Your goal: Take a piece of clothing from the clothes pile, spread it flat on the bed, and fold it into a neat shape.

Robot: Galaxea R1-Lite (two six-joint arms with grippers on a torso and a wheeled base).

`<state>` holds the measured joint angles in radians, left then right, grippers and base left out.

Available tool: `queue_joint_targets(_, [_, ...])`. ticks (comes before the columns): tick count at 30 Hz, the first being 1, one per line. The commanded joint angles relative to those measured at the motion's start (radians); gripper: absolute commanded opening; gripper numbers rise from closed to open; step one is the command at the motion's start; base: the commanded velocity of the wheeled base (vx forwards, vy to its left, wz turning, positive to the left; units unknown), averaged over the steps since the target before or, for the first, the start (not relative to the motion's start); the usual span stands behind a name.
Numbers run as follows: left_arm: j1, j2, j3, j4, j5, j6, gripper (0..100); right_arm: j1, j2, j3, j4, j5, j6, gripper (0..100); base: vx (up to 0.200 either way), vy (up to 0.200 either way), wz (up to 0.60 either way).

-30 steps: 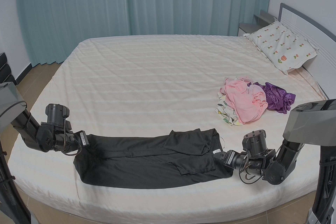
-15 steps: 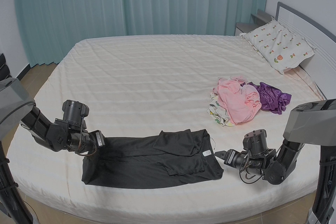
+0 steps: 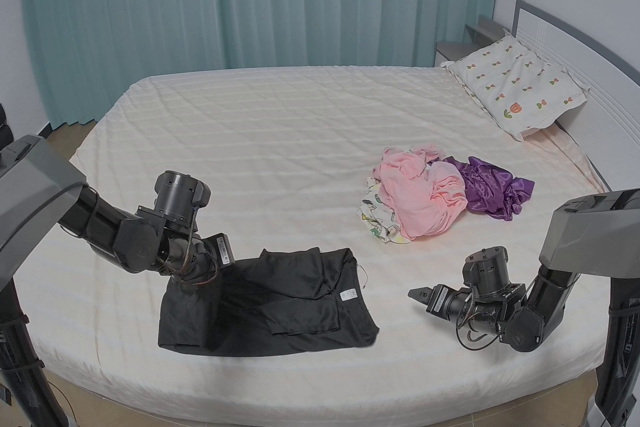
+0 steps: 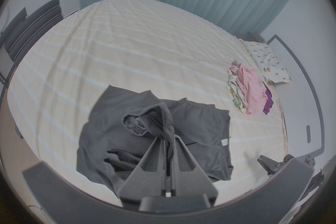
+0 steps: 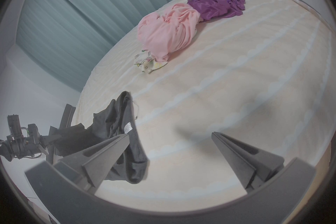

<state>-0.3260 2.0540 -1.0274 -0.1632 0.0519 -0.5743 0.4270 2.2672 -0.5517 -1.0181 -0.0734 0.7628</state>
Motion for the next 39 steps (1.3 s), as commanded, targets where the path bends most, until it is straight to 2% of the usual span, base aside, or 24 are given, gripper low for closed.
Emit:
queue_joint_targets(1, [-0.028,0.043,-0.040,0.013,0.002,-0.009,0,0.001,0.002,-0.001,0.000,0.000,0.000,100,0.000,-0.200,0.00])
queue_joint_targets(9, [-0.056,0.103,-0.168,0.106,0.008,-0.055,0,0.001,0.005,-0.001,0.000,0.000,0.000,100,0.000,-0.200,0.00])
queue_joint_targets(13, [-0.056,0.170,-0.233,0.113,0.069,-0.081,0,0.002,0.005,-0.001,0.000,0.000,0.000,100,0.000,0.000,0.00])
queue_joint_targets(22, [-0.085,0.219,-0.290,0.114,0.074,-0.150,0,0.004,0.008,0.001,0.000,0.000,-0.002,100,0.000,0.000,0.00])
queue_joint_targets(29, [-0.093,0.247,-0.316,0.114,0.074,-0.167,0,0.006,0.011,0.001,0.000,0.000,-0.003,100,0.000,0.000,0.00])
queue_joint_targets(30, [-0.093,0.247,-0.327,0.114,0.074,-0.184,100,0.006,0.011,0.001,0.000,0.000,-0.003,100,0.000,0.000,0.00])
queue_joint_targets(39, [-0.090,0.196,-0.324,0.108,0.062,-0.251,100,0.006,0.011,0.003,0.000,0.000,-0.003,100,0.000,0.000,0.00])
